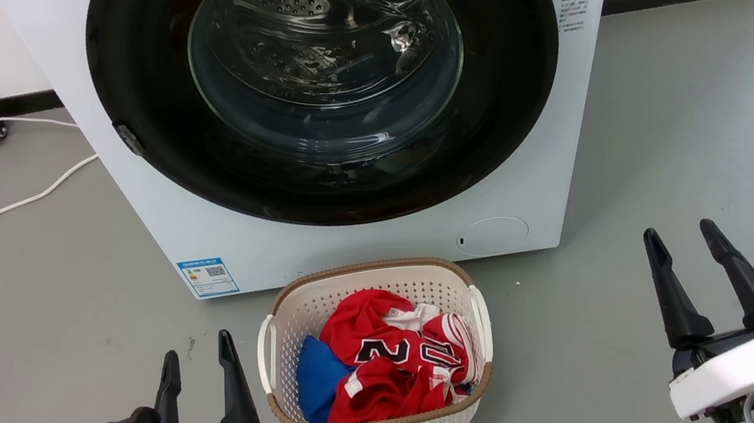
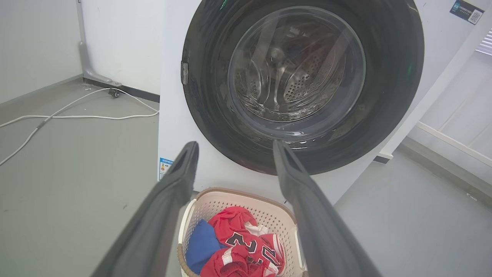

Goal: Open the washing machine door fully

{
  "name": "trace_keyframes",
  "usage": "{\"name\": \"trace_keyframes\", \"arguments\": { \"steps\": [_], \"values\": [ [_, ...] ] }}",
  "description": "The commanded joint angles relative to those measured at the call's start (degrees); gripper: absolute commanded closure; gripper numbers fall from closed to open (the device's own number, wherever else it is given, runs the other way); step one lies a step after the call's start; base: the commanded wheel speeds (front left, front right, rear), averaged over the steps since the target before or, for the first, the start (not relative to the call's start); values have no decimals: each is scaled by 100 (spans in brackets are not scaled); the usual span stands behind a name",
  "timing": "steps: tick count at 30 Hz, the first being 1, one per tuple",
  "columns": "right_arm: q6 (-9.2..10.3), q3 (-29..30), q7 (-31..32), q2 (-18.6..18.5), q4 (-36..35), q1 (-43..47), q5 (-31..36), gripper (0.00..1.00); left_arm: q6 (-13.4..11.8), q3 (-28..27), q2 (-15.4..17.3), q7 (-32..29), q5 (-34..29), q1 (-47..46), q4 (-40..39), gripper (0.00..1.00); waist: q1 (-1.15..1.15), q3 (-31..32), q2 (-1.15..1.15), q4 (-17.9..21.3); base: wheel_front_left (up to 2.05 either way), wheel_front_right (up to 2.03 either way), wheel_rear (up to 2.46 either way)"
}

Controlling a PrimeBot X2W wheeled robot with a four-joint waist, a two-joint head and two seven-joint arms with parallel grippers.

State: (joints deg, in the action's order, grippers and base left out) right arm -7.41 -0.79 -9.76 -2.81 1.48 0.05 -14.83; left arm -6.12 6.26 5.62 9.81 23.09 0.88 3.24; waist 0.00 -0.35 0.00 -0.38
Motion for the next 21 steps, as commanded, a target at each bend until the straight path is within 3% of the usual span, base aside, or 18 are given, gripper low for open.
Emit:
{"name": "trace_keyframes", "arguments": {
  "steps": [1, 14, 21],
  "values": [
    [-8, -11, -58, -13, -86, -15, 142, 0, -26, 14, 40, 55, -148, 22, -68, 0, 0, 5, 0, -1, 0, 0, 0],
    [-10, -18, -224, -12, -160, 55, 626, 0, 16, -7, -40, 217, -765, 111, -92, 0, 0, 0, 0, -3, 0, 0, 0],
    [-11, 89, -310, -11, -115, 106, 462, 0, 42, -38, -100, 306, -1090, 178, -97, 0, 0, 13, 0, 0, 0, 0, 0]
  ]
}}
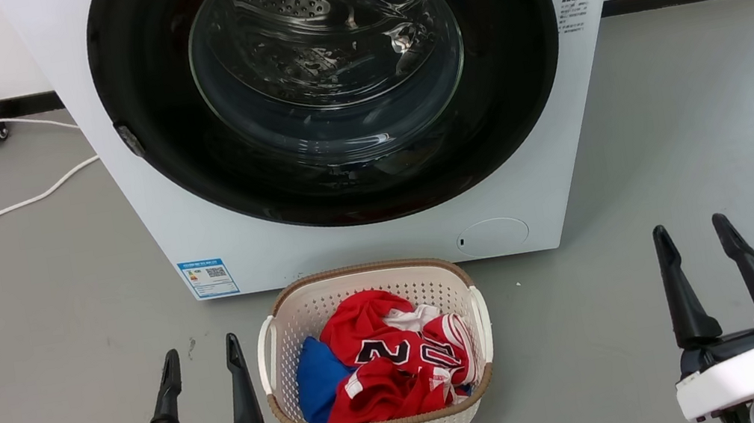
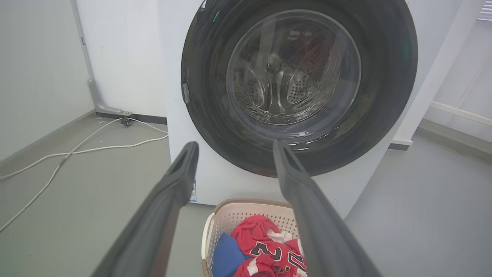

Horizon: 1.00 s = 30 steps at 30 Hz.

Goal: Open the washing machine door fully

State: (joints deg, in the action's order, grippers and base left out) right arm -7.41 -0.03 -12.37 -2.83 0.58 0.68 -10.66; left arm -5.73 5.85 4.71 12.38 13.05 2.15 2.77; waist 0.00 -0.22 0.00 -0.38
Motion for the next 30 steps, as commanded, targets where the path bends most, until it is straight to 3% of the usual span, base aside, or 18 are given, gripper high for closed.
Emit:
{"name": "trace_keyframes", "arguments": {
  "steps": [1, 14, 24, 30],
  "values": [
    [-11, 12, -53, -8, -31, 46, 78, 0, 9, 0, -18, 62, -135, 59, -50, 0, 0, 1, 0, 0, 0, 0, 0],
    [-12, 54, -189, -7, 20, 169, -47, 0, 88, -69, -93, 191, -625, 112, -10, 0, 0, -8, 0, -15, 0, 0, 0],
    [-13, 4, -290, -5, 23, 229, 249, 0, 54, -110, -144, 291, -1059, 182, 17, 0, 0, -6, 0, -12, 0, 0, 0],
    [-13, 29, -285, -5, 26, 231, 244, 0, 42, -134, -165, 290, -1035, 168, 65, 0, 0, 3, 0, -24, 0, 0, 0]
  ]
}}
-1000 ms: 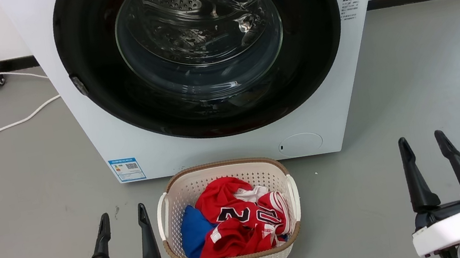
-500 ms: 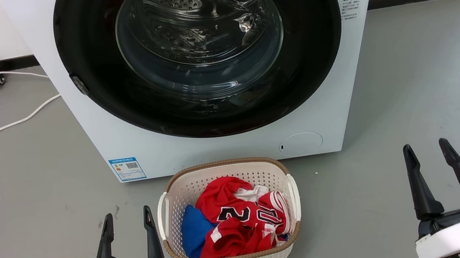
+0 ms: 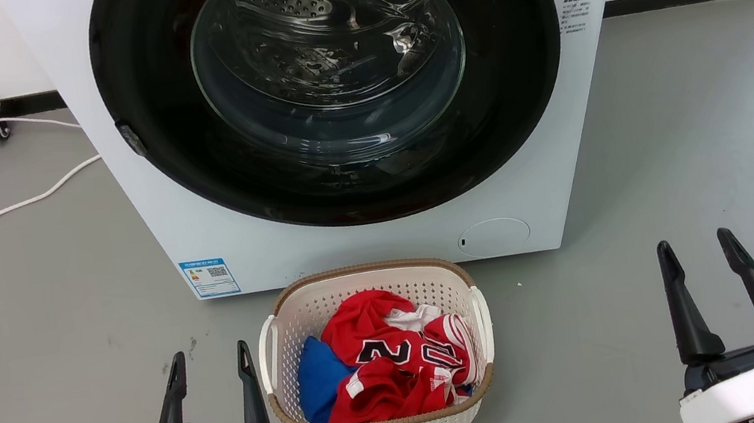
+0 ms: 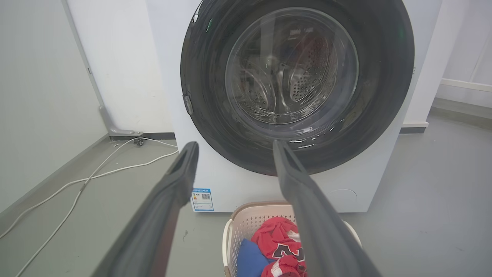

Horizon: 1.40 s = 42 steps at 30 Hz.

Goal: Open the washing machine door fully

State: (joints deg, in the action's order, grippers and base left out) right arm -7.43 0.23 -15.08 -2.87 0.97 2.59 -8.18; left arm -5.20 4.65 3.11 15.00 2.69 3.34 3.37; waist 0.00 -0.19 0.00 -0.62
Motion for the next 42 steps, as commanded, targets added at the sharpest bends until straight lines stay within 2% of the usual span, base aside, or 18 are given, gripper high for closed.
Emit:
{"name": "trace_keyframes", "arguments": {
  "steps": [1, 29, 30, 31, 39, 42],
  "values": [
    [-10, 9, -14, -1, -20, 39, -31, 0, 1, -22, -7, 26, 16, 53, 9, 0, 0, 2, 0, -1, 0, 0, 0],
    [-10, 6, -13, -1, 146, 36, -541, 0, -3, -61, -26, 23, 95, 54, 82, 0, 0, 37, 0, 1, 0, 0, 0],
    [-10, 8, -13, -1, 156, 34, -531, 23, -3, -60, -26, 23, 98, 49, 85, 0, 0, 39, 0, 1, 0, 0, 0],
    [-10, 8, -13, -1, 167, 31, -502, 100, -4, -60, -26, 23, 102, 46, 88, 0, 0, 41, 0, -1, 0, 0, 0],
    [-10, -51, -13, -1, 142, 22, -368, 100, -15, -62, -25, 23, 120, 47, 108, 0, 0, 51, 0, -4, 0, 0, 0],
    [-10, -193, -13, 0, 157, 30, -871, 100, -18, -56, -25, 23, 123, 60, 108, 0, 0, 56, 0, 2, 0, 0, 0]
  ]
}}
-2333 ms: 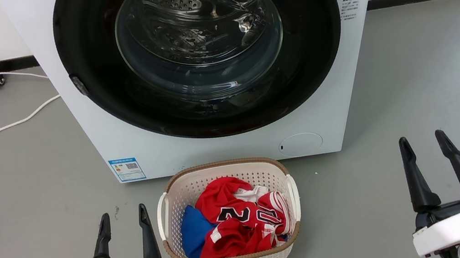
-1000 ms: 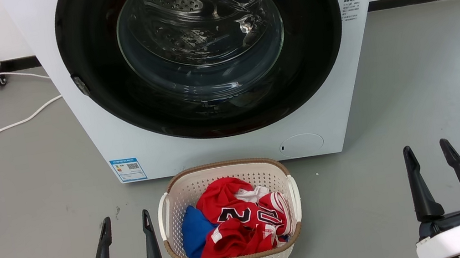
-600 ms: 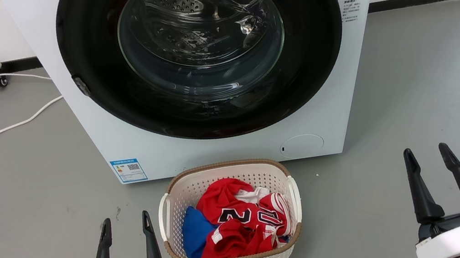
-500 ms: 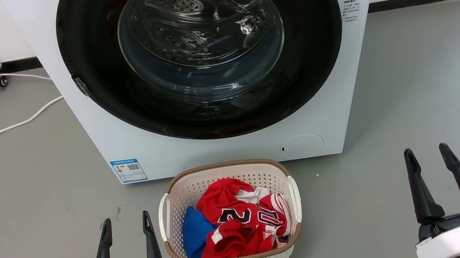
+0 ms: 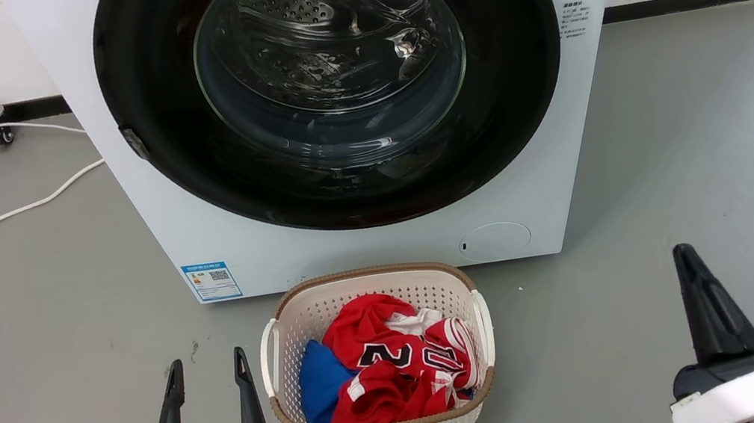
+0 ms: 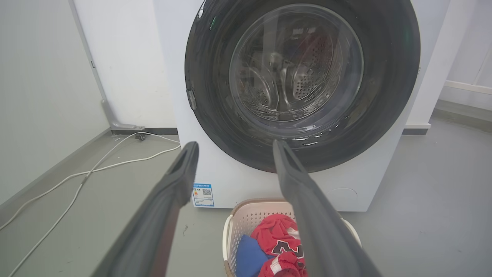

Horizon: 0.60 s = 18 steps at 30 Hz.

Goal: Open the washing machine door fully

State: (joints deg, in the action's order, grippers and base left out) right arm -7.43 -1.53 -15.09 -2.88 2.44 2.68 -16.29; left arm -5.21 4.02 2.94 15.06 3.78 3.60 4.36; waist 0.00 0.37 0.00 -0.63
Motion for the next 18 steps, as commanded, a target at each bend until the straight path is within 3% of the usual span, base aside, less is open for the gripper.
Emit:
{"name": "trace_keyframes", "arguments": {
  "steps": [1, 10, 18],
  "values": [
    [-10, -1, -12, -3, 36, 23, -376, 100, -20, 7, -8, 17, 16, 43, 9, 0, 0, 1, 0, 7, 0, 0, 0],
    [-6, -434, -12, 5, 530, -72, -4089, 100, -9, 16, -7, 17, 27, 79, 29, 0, 0, 33, 0, 5, 0, 0, 0],
    [-6, -767, -11, 3, 472, -136, -6030, 100, -8, -1, -7, 18, 38, 91, 28, 0, 0, 53, 0, 25, 0, 0, 0]
  ]
}}
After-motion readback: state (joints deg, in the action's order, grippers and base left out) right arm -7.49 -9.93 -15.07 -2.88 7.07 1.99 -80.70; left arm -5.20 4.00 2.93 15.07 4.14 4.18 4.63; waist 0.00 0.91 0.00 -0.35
